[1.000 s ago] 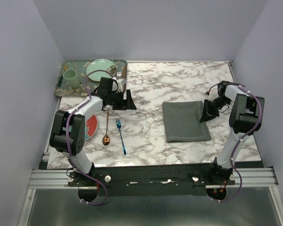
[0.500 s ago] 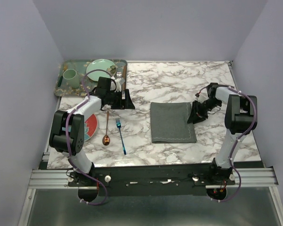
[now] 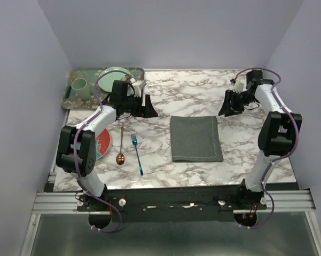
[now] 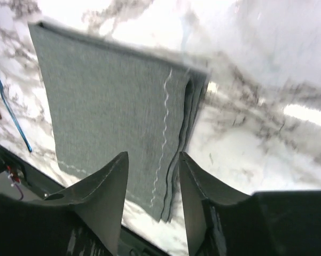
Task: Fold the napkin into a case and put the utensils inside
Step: Move the square-folded napkin to the center of the board.
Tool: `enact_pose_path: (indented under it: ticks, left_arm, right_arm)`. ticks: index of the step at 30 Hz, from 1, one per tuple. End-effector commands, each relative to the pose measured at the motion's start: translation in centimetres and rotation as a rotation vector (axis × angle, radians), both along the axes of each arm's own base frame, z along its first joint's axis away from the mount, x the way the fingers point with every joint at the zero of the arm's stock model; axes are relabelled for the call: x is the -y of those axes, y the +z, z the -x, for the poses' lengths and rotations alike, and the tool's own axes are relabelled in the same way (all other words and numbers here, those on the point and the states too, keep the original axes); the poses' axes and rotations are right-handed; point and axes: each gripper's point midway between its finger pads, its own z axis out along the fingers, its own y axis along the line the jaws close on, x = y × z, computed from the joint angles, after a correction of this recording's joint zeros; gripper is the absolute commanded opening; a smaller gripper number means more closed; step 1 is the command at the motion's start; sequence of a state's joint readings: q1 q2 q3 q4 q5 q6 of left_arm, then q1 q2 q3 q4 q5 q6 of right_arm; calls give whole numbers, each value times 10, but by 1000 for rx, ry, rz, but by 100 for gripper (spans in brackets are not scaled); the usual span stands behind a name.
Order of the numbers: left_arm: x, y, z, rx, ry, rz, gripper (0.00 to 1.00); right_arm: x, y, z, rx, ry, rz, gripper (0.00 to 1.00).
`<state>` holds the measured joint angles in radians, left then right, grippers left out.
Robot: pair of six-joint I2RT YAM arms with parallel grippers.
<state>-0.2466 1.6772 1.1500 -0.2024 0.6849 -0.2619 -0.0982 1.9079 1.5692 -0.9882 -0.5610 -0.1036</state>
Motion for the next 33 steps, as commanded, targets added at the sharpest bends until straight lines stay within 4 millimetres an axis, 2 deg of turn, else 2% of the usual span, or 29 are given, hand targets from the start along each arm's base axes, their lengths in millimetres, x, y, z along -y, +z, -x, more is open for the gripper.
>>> enact_pose_path:
  ticks: [1,5,10,13,24,33]
  left_arm:
    - [29,21,-6,69,-93,57,82]
    - [46,22,-7,85,-118,80,79]
    - [62,12,1,49,-149,94,79]
    - [68,8,4,39,-162,98,79]
    - [69,2,4,19,-151,96,78]
    - [68,-3,5,6,-149,93,77]
  right_arm:
    - [-1,-8,-35,28,-17,-33,46]
    - [-9,-13,-49,22,-28,-92,43]
    - [-9,-28,-60,31,-30,-83,52]
    - [-10,-38,-63,19,-30,-81,52]
    - [-23,-57,-66,-23,-16,-120,50]
    - [-26,-68,-59,-59,-19,-119,36]
